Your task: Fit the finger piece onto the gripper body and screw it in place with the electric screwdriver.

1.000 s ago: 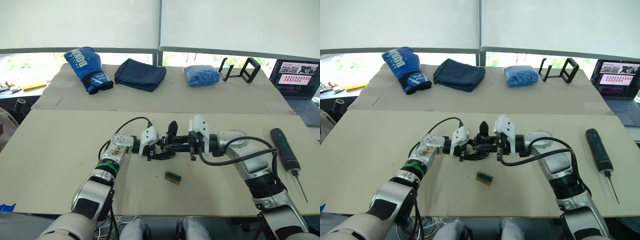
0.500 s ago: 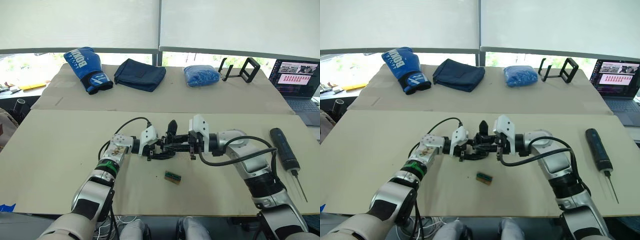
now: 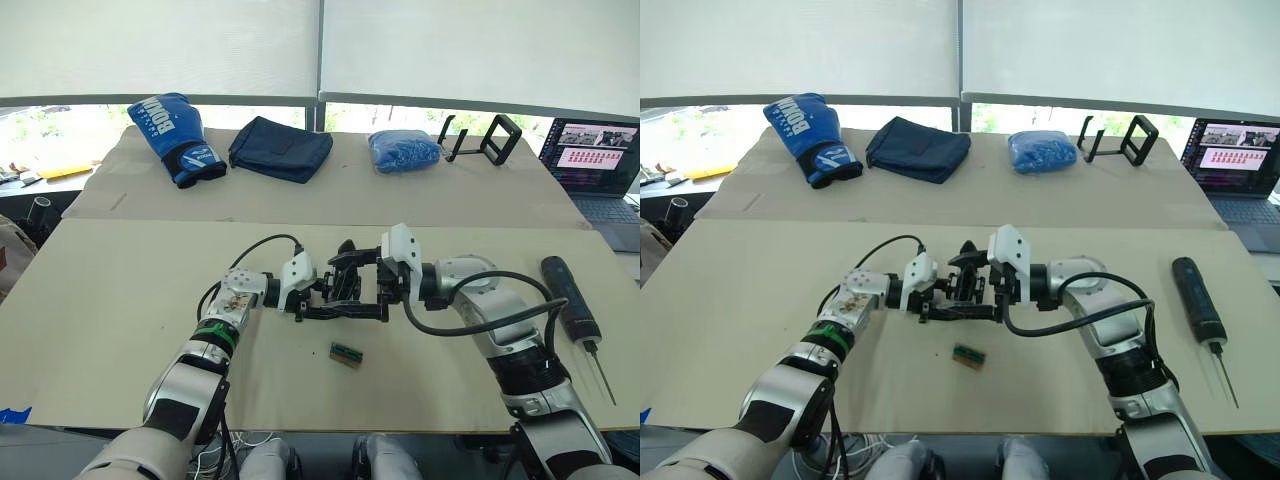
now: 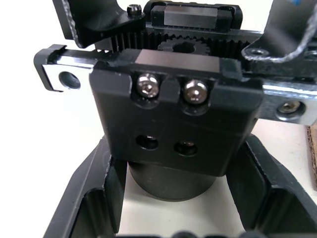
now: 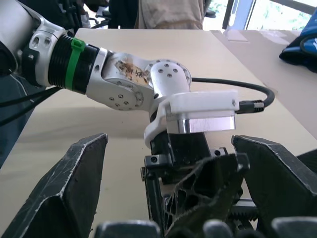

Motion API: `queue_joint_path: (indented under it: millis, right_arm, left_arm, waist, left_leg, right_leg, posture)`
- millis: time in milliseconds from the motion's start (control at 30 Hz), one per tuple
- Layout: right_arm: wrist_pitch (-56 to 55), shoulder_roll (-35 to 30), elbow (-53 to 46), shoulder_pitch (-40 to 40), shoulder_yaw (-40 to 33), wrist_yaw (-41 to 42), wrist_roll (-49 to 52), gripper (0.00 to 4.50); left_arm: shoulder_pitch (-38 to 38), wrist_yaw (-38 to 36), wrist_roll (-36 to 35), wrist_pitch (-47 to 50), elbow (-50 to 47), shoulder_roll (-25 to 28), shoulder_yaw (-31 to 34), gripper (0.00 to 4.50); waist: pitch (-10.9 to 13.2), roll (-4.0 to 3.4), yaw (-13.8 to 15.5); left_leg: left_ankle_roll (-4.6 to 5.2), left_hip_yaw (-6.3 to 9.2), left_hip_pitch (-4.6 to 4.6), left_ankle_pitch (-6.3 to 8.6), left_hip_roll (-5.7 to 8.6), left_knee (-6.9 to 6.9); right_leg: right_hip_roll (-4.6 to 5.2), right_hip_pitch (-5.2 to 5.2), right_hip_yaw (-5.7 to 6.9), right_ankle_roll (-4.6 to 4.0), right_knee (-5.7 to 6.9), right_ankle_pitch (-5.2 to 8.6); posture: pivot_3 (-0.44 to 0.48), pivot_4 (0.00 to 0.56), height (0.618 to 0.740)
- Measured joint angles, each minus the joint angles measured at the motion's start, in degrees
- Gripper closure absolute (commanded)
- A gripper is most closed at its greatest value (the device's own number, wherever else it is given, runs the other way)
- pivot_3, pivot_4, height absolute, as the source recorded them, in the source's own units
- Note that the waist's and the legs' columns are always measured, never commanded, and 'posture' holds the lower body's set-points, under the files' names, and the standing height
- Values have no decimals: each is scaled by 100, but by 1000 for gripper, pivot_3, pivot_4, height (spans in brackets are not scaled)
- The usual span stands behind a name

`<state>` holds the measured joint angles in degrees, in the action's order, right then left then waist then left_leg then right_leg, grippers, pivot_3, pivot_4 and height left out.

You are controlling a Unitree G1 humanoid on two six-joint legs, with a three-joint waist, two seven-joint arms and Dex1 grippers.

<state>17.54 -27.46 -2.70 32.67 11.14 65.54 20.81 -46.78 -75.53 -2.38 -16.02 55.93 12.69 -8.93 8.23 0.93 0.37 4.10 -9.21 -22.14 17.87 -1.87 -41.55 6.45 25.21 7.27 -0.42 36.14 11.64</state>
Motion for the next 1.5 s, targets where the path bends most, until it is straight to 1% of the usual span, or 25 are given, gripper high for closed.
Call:
queue_joint_path:
  millis: [333,567,700,1067,1133,1167,1200,1233,1500]
  right_arm:
    - [-21,-3,1,-205,-213,4,107,19]
    - [53,8,-3,-488,-422,3,485,19]
    - [44,8,-23,-588,-506,-39,526,19]
    - [-92,-37,-904,-585,-724,-173,658,19]
    - [-34,-146,-1048,-585,-785,-206,754,0]
    - [34,-216,-1148,-583,-813,-212,793,0]
    - [82,-271,-1216,-577,-838,-219,848,0]
    - [142,-306,-1291,-574,-870,-236,898,0]
    - [375,-495,-1693,-426,-985,-454,1119,0]
  left_arm:
    - [10,2,-7,-1,-1,-20,8,2191]
    - [16,3,-11,-1,-4,-25,11,2191]
    - [17,3,-11,-1,-5,-22,12,2191]
    - [40,25,-20,15,-35,-33,10,2191]
    - [40,29,-25,102,-40,-44,12,1155]
    - [39,26,-21,157,-53,-49,8,783]
    - [38,23,-20,202,-66,-47,7,298]
    - [38,24,-20,234,-78,-47,8,34]
    - [42,85,-21,223,-106,-34,28,34]
  waist:
    - [0,0,3]
    - [0,0,10]
    - [0,0,8]
    - [0,0,18]
    - [0,0,22]
    - [0,0,23]
    - [0,0,20]
    - [0,0,19]
    - [0,0,24]
  left_leg:
    - [0,0,0,0,0,0]
    - [1,2,0,1,0,0]
    - [2,2,1,1,0,0]
    - [3,3,-1,2,0,1]
    - [5,3,0,3,0,0]
    - [7,3,0,4,0,0]
    - [8,3,2,5,0,0]
    - [8,3,2,5,0,0]
    - [12,5,1,7,-1,0]
  right_leg:
    - [0,0,-1,0,-1,0]
    - [0,-1,0,0,-2,0]
    - [0,0,-2,0,-2,0]
    - [2,0,-1,0,-3,0]
    - [3,-1,0,0,-3,0]
    - [4,-1,-1,0,-3,0]
    - [4,-2,-2,0,-3,0]
    - [5,-2,-3,0,-3,0]
    - [9,-1,-4,0,-4,0]
  posture:
    - [0,150,740]
    - [0,150,740]
    - [0,150,740]
    - [0,150,740]
    - [0,150,740]
    - [0,150,740]
    - [0,150,740]
    - [0,150,740]
    - [0,150,740]
